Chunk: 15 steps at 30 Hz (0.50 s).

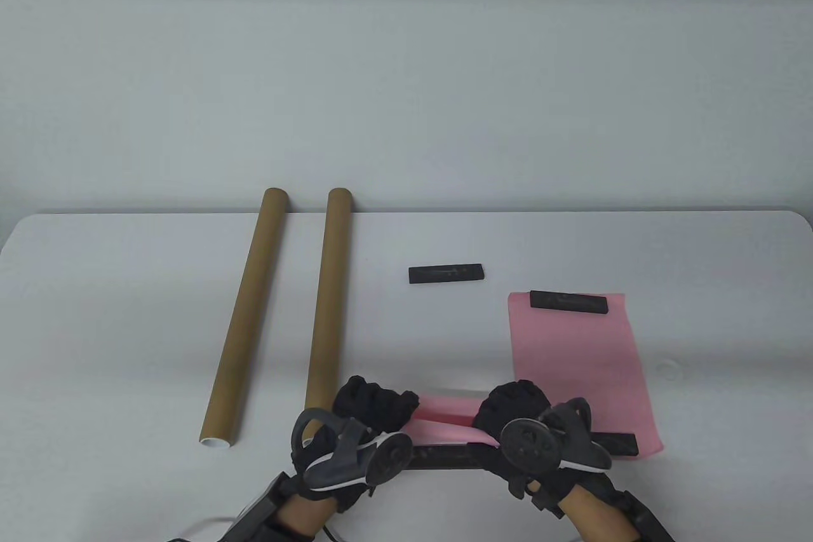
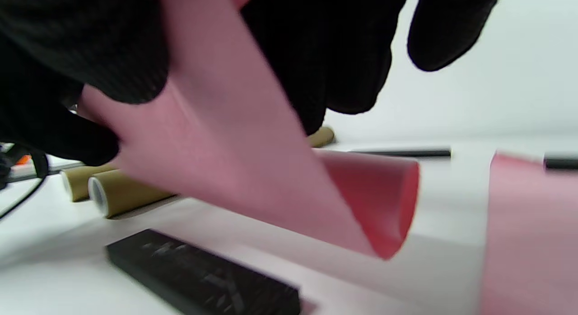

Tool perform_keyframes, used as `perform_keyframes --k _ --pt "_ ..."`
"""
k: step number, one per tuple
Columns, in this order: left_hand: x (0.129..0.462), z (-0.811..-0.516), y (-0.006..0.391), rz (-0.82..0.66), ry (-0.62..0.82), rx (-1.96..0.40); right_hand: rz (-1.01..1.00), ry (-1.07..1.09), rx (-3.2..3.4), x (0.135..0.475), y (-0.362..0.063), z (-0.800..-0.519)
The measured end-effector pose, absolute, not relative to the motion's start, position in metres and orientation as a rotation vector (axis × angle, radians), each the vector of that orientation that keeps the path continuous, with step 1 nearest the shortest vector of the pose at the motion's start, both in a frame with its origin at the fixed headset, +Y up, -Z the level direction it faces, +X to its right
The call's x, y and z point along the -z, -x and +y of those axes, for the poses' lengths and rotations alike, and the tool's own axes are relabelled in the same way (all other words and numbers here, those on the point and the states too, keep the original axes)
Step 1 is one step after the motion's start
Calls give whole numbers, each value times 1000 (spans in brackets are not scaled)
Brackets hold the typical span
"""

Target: Roll up papers and store in mailing tubes

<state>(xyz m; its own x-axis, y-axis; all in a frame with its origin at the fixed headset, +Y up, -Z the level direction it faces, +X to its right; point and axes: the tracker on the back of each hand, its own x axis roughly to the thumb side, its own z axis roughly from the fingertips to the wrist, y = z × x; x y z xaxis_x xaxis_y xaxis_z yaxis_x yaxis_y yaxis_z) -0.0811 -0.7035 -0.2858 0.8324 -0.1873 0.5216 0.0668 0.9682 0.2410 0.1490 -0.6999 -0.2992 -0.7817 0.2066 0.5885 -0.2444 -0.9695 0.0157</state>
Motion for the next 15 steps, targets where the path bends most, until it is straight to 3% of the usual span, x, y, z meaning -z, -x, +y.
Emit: perform_keyframes --k 4,11,15 --pt "284 -701 80 -577 -239 136 -24 -900 -2705 301 -152 -701" --pt "301 -709 100 -486 60 -208 -460 -1032 -2885 284 -145 -689" --pt "298 -710 100 -474 22 -169 -362 -1011 -2839 285 -145 -687"
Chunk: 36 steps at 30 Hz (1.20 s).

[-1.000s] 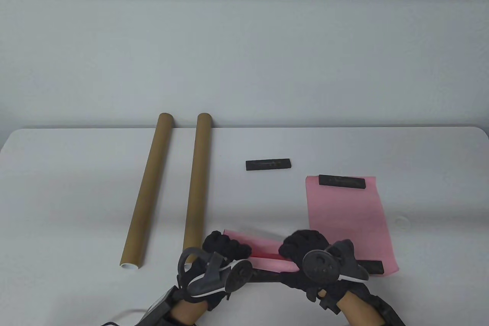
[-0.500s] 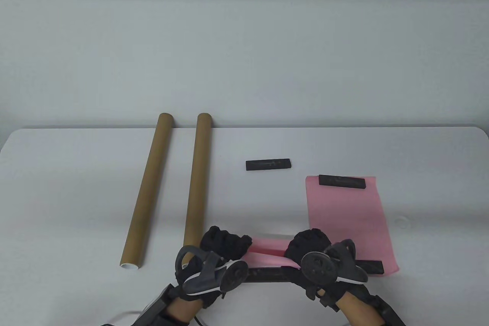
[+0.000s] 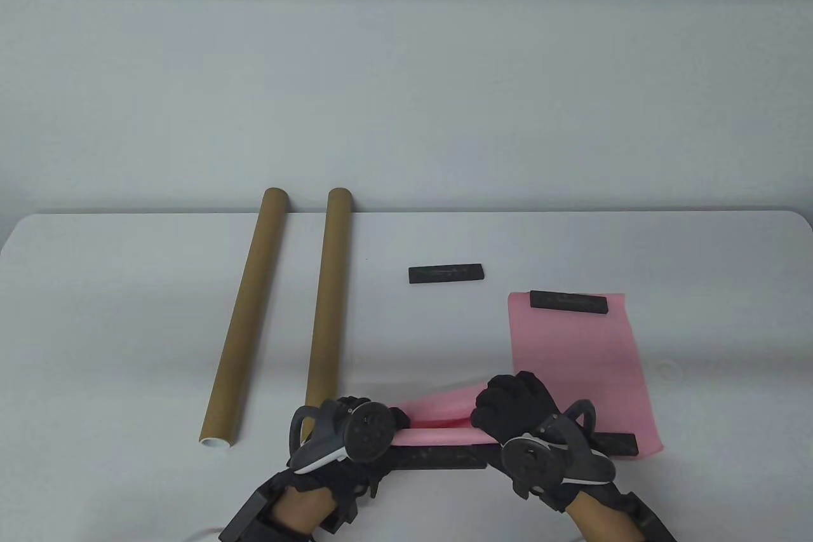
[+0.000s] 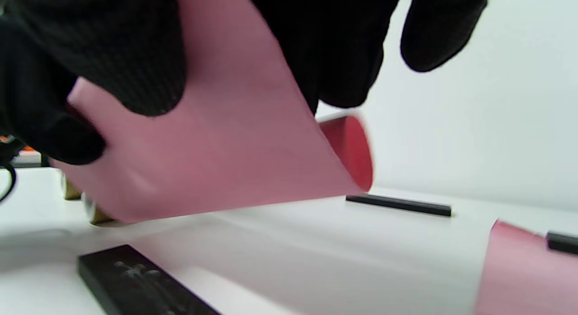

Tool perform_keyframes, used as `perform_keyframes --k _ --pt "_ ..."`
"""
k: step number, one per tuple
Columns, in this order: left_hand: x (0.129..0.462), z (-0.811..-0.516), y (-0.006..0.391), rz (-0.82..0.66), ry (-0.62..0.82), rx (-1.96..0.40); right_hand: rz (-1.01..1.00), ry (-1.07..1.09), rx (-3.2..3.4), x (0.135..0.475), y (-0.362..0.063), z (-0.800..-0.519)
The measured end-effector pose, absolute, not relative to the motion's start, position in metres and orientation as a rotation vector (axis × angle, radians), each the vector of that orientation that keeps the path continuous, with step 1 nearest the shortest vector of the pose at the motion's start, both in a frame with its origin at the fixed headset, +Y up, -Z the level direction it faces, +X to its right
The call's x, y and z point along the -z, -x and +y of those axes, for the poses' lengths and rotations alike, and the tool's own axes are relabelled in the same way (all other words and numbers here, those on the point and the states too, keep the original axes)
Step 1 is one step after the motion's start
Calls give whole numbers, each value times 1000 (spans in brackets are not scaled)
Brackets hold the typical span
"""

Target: Roll up papers and store in mailing tubes

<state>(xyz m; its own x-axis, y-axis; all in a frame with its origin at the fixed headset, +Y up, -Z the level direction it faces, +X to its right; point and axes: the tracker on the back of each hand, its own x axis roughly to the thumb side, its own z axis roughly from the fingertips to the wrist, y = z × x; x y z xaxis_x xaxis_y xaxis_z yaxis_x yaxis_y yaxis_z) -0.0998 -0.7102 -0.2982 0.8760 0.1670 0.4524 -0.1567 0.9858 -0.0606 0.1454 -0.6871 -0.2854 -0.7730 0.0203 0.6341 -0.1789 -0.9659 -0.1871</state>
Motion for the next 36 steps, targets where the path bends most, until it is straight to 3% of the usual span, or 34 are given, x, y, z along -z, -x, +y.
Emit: perform_keyframes --k 4,8,15,21,28,36 --pt "288 -703 90 -560 -156 22 -165 -967 -2766 291 -151 -688" --pt "284 -700 86 -571 -213 65 -43 -939 -2738 297 -157 -694" --pt "296 -707 96 -536 -40 -101 -337 -1035 -2819 286 -151 -689" --pt "297 -710 98 -550 -39 -96 -280 -1020 -2831 288 -146 -689" --pt "286 -701 89 -594 -193 55 -76 -951 -2703 298 -156 -693" --pt "296 -708 97 -581 -71 -62 -315 -1028 -2791 286 -148 -688"
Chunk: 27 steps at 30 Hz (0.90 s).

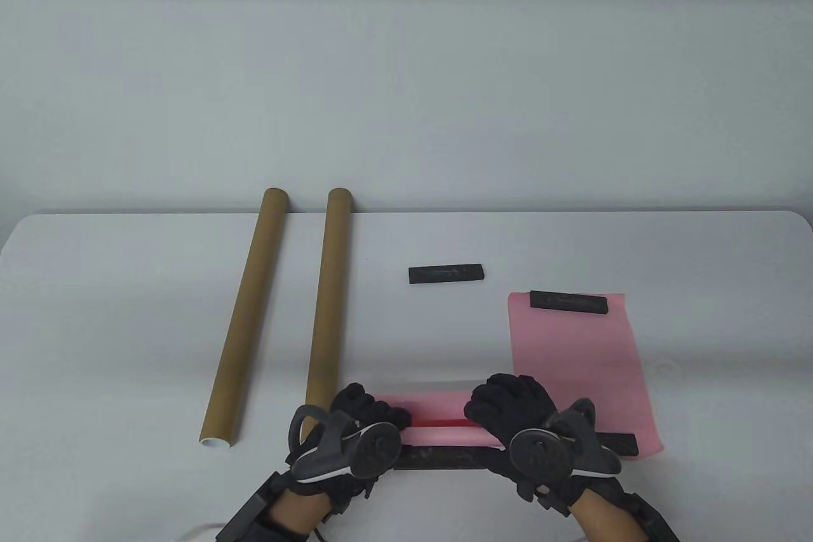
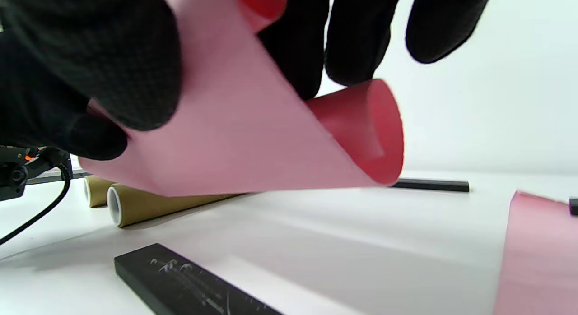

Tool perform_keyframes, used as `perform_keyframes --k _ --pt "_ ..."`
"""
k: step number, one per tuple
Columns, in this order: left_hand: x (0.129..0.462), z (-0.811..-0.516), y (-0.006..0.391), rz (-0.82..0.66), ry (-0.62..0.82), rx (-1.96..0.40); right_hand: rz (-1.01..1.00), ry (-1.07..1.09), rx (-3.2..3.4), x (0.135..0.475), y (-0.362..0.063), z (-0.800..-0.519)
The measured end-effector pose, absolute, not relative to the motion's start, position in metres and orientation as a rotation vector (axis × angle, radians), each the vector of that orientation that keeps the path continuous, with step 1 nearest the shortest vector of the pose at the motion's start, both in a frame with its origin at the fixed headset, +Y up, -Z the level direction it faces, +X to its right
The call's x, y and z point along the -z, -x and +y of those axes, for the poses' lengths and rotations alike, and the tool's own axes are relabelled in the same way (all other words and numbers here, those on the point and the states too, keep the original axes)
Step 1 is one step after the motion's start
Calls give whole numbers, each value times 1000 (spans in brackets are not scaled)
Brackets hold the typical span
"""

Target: Roll up papers and store in mailing tubes

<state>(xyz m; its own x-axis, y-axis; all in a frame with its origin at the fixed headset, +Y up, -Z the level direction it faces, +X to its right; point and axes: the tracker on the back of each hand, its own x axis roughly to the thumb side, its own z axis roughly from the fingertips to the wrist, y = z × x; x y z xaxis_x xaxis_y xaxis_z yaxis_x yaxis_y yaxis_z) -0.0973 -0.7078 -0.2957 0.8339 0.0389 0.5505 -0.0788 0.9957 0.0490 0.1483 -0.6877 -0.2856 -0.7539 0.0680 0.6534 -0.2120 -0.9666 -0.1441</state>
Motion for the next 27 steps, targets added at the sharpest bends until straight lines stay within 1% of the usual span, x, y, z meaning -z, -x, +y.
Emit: perform_keyframes --k 4,10,11,15,18,20,25,27 --pt "294 -710 98 -574 -74 -58 -233 -1001 -2762 290 -149 -689" --pt "289 -703 93 -585 -169 18 -137 -949 -2709 296 -157 -690" --pt "289 -703 92 -582 -169 15 -135 -945 -2707 296 -158 -690" --pt "295 -708 97 -568 -85 -51 -260 -1003 -2806 290 -153 -689" --pt "297 -711 98 -563 -68 -37 -314 -1009 -2829 287 -150 -688" --pt "295 -710 98 -556 -72 -39 -303 -989 -2791 288 -150 -687" --pt "291 -705 95 -576 -153 -1 -235 -975 -2789 292 -153 -688" --pt "289 -704 94 -581 -166 -2 -208 -958 -2749 293 -156 -689"
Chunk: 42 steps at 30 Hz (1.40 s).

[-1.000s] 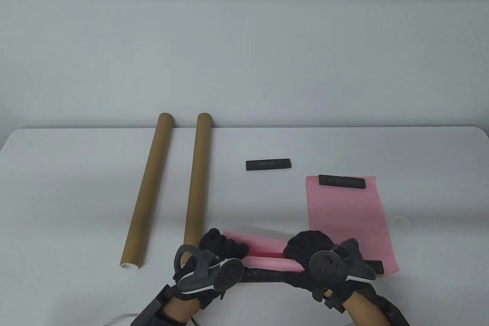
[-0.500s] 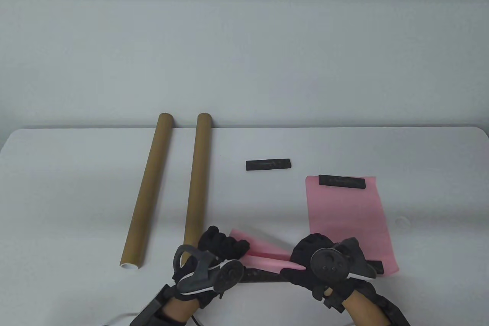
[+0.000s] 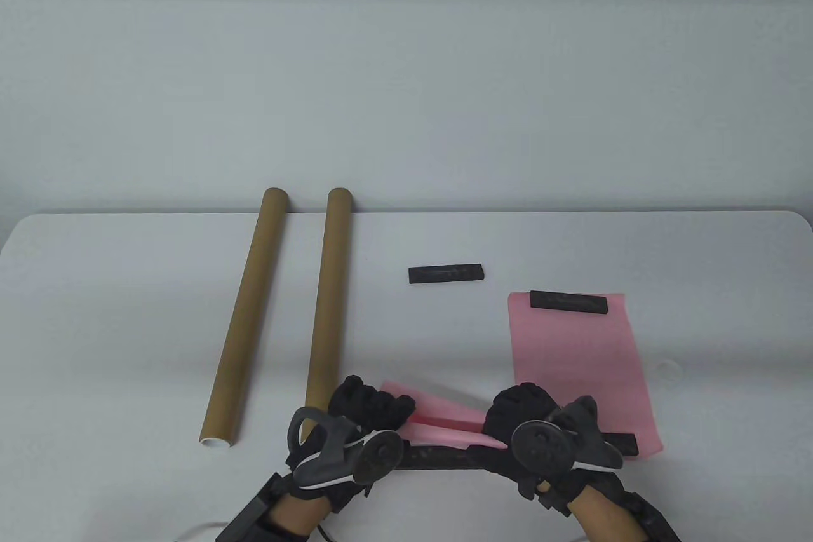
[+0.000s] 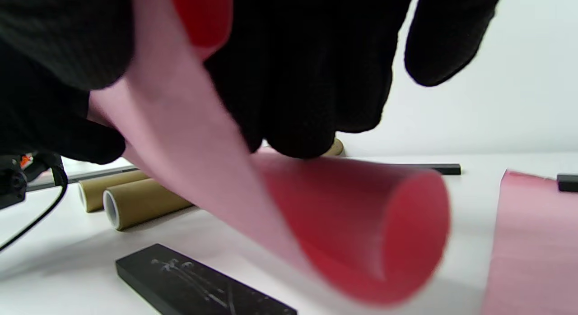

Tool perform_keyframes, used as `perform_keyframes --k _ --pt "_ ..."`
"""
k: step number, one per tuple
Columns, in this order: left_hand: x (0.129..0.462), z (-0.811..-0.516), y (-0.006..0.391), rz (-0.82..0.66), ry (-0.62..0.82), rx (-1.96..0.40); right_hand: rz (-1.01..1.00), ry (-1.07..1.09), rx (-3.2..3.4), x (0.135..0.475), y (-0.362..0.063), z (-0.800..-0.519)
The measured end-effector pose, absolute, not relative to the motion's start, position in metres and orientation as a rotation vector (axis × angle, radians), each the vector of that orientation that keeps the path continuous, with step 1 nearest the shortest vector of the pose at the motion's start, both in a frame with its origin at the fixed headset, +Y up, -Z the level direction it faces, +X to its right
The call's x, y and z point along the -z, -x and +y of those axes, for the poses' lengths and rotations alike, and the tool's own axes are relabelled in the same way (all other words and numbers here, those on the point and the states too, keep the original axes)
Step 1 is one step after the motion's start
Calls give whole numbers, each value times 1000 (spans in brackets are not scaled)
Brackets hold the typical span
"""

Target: Roll up papers and store in mailing tubes

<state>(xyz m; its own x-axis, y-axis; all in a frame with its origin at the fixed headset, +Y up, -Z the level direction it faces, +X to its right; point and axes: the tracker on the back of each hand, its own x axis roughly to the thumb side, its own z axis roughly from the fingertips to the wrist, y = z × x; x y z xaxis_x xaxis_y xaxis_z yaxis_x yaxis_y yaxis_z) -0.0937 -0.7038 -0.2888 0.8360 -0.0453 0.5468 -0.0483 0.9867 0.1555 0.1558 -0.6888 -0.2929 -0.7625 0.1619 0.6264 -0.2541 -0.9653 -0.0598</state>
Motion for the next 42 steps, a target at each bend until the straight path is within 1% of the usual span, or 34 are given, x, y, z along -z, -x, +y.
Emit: perform_keyframes --k 7,10,16,18,20,23,28,35,40,42 --pt "294 -707 98 -569 -89 -55 -361 -984 -2829 287 -153 -686" --pt "294 -707 98 -561 -93 -43 -345 -976 -2804 288 -152 -686" --pt "290 -704 95 -578 -149 -10 -233 -954 -2760 293 -156 -688" --pt "290 -704 95 -583 -131 -28 -252 -944 -2760 292 -158 -687" --pt "292 -704 97 -579 -106 -64 -317 -951 -2790 290 -158 -686" --pt "296 -706 100 -565 -70 -113 -370 -998 -2825 287 -154 -685" --pt "295 -706 99 -576 -81 -92 -310 -986 -2817 289 -153 -686" --pt "288 -701 94 -590 -148 -30 -214 -959 -2755 294 -158 -687" --pt "292 -702 98 -578 -91 -86 -341 -979 -2810 289 -156 -685" --pt "293 -702 99 -558 -97 -87 -348 -988 -2790 288 -154 -685"
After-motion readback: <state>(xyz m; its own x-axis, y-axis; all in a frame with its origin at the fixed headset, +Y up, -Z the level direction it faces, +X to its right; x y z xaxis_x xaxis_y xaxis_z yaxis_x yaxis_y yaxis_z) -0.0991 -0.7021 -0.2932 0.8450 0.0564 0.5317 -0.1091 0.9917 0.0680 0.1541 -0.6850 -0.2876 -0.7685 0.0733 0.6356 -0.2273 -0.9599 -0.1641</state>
